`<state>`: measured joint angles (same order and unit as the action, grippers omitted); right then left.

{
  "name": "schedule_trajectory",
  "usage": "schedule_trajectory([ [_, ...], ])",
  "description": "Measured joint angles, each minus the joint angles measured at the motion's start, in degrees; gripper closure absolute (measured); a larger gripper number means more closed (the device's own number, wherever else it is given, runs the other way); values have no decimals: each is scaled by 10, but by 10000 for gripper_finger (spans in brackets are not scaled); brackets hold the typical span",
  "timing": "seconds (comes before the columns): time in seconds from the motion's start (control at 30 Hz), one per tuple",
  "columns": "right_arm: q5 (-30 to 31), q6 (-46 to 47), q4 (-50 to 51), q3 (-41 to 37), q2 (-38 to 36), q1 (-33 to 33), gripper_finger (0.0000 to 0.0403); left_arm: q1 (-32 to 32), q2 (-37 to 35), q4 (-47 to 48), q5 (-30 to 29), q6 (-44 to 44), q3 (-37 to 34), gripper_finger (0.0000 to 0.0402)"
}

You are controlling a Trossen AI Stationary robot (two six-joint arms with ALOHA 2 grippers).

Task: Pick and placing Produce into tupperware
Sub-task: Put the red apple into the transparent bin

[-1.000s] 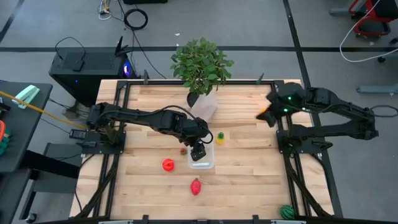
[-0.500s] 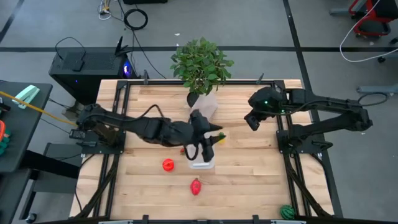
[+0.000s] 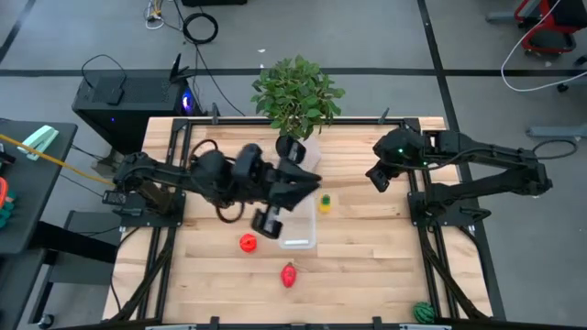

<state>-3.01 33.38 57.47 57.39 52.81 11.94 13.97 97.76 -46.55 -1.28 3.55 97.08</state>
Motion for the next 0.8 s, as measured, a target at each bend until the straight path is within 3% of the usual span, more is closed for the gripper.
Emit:
schedule_trajectory([
  [0.1, 0, 1, 0, 0, -12, 0, 360, -1, 0, -53, 42, -13, 0, 359],
  [0.4, 0, 30, 0, 0, -35, 0, 360, 6, 0, -317, 50, -106, -17, 382],
  [0.5, 0, 30, 1, 0, -39, 0, 360, -9, -7, -431, 49, -109, -71, 391],
  [0.8, 0, 12, 23, 0, -44, -1, 360, -56, -113, -434, 20, -88, -306, 385],
])
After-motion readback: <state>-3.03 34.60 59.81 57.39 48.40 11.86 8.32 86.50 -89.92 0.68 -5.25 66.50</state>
